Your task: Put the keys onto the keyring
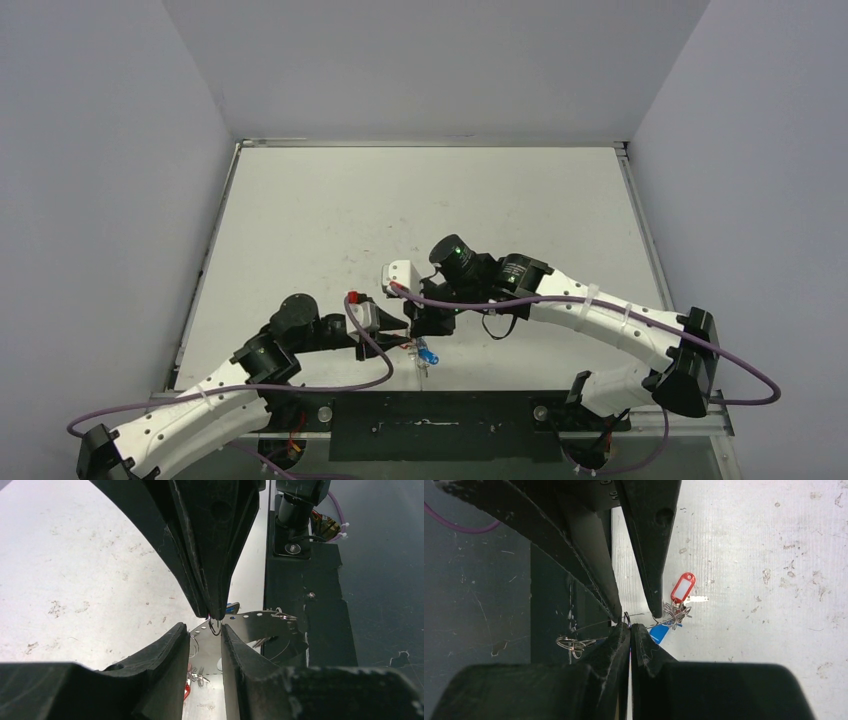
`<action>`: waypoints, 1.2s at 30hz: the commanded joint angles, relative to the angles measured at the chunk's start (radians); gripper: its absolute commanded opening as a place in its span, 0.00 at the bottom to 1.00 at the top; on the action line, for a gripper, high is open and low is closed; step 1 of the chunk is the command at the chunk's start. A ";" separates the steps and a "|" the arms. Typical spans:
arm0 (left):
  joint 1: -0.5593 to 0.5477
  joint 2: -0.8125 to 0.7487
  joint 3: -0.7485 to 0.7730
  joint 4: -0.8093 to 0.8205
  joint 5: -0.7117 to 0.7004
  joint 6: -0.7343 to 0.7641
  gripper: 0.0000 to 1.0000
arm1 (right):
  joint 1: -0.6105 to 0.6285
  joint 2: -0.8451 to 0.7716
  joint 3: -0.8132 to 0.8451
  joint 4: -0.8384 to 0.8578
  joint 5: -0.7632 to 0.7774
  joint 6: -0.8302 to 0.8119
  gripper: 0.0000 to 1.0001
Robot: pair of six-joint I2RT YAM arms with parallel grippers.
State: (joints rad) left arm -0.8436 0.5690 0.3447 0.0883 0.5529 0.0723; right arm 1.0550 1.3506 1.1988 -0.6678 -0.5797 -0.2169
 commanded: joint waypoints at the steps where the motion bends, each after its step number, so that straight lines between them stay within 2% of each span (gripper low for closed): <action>1: -0.005 0.030 0.034 0.070 0.035 0.001 0.27 | 0.008 0.014 0.044 0.026 0.008 0.006 0.00; 4: -0.005 0.059 0.035 0.093 0.055 -0.003 0.20 | 0.010 0.015 0.041 0.032 0.006 0.009 0.00; 9: -0.005 0.087 0.038 0.123 0.090 -0.013 0.01 | 0.012 0.019 0.039 0.037 0.007 0.011 0.00; 16: -0.005 0.078 0.025 0.143 0.098 -0.025 0.00 | 0.011 0.022 0.036 0.045 0.032 0.017 0.00; 18: -0.005 0.066 0.015 0.143 0.091 -0.029 0.00 | 0.005 0.016 0.029 0.051 0.038 0.018 0.09; 24: -0.005 0.005 -0.056 0.228 0.049 -0.080 0.00 | -0.031 -0.058 -0.046 0.135 0.007 0.033 0.47; 25: -0.005 -0.006 -0.073 0.253 0.043 -0.099 0.00 | -0.041 -0.076 -0.066 0.157 -0.009 0.033 0.50; 29: -0.005 -0.049 -0.127 0.343 0.019 -0.133 0.00 | -0.091 -0.148 -0.150 0.266 -0.097 0.035 0.52; 36: -0.006 -0.107 -0.186 0.466 0.001 -0.161 0.00 | -0.139 -0.213 -0.266 0.405 -0.215 0.034 0.48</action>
State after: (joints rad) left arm -0.8440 0.4934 0.1654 0.3717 0.5739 -0.0536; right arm 0.9291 1.1732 0.9756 -0.4191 -0.6857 -0.1898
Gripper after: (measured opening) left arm 0.008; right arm 0.490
